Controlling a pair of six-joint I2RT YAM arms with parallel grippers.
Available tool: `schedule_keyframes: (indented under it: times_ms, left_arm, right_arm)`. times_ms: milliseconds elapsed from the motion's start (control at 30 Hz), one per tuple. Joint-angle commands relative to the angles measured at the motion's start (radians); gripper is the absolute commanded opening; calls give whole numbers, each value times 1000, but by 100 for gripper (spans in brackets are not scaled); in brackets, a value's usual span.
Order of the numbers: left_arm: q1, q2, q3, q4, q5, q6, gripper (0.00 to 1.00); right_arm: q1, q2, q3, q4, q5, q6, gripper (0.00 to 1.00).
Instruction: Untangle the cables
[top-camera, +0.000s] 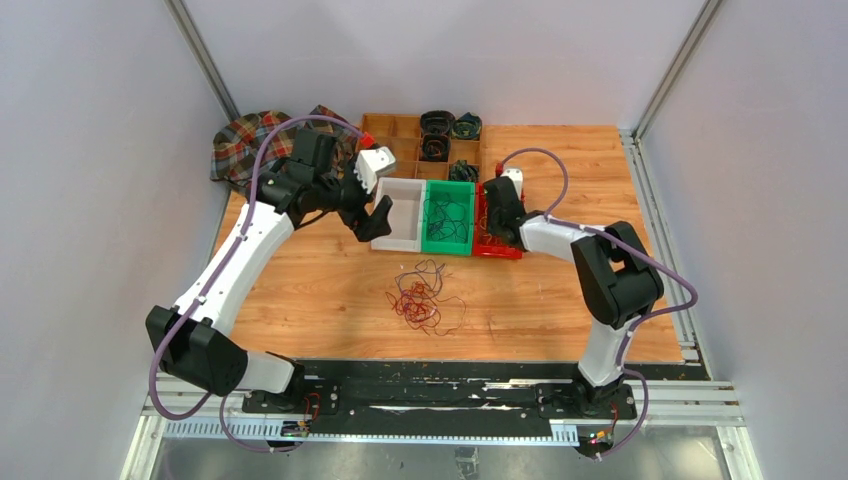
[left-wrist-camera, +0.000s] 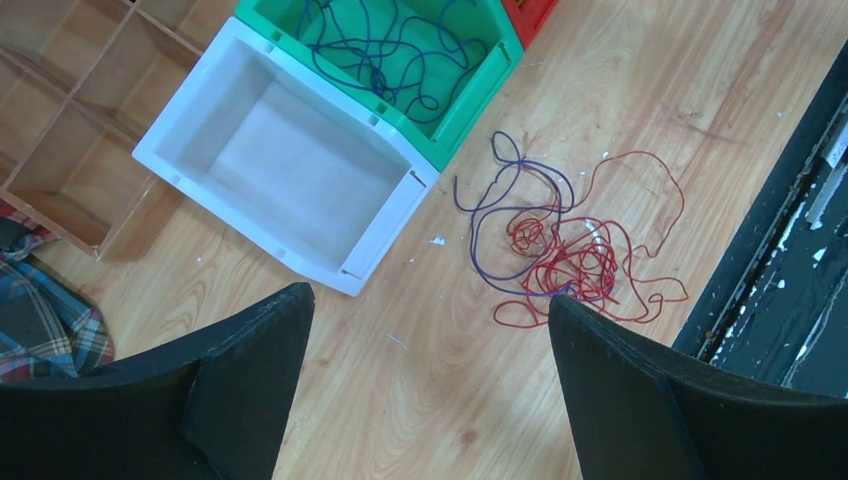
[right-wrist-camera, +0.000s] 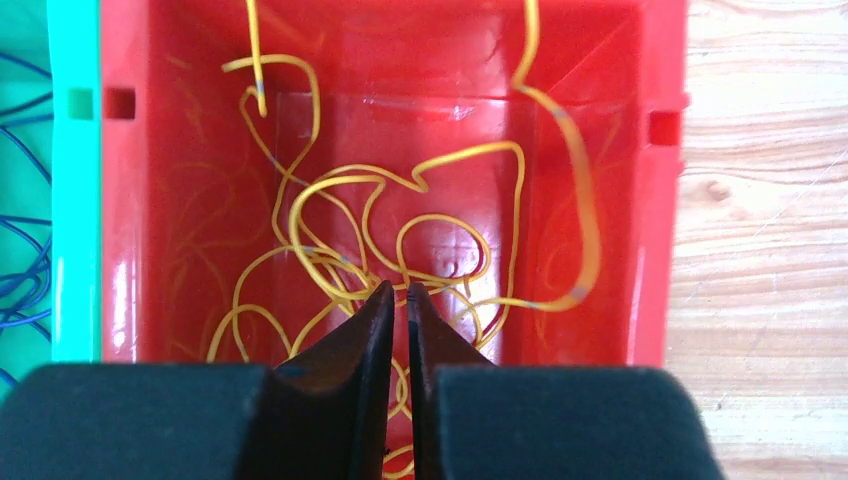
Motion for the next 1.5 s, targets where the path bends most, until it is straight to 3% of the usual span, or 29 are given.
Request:
schedule_keyframes:
  times_ms: [0, 233, 533, 800, 1033, 1133, 1467]
  left_arm:
    - [14, -26, -5, 31, 25, -8, 92]
    - [18, -30, -12, 36, 26, -7, 92]
    - [26, -34, -2, 29, 30, -3, 91]
    - [30, -28, 6, 31, 31, 1, 91]
    - [38, -26, 0, 31, 34, 3, 91]
    - [39, -23, 0, 31, 35, 5, 91]
    - [45, -24, -1, 34, 36, 1, 91]
  right_arm:
    - [50, 30, 21, -43, 87, 11, 10]
    - [67, 34, -1, -58, 39, 77, 11]
    - [-8, -201, 104, -93, -19, -10, 42]
    - [-177, -194, 238, -194, -151, -3, 59]
    - [-285, -109, 254, -200, -264, 48, 60]
    - [-289, -83, 248, -177, -317, 25, 51]
    - [-219, -60, 236, -176, -230, -100, 31]
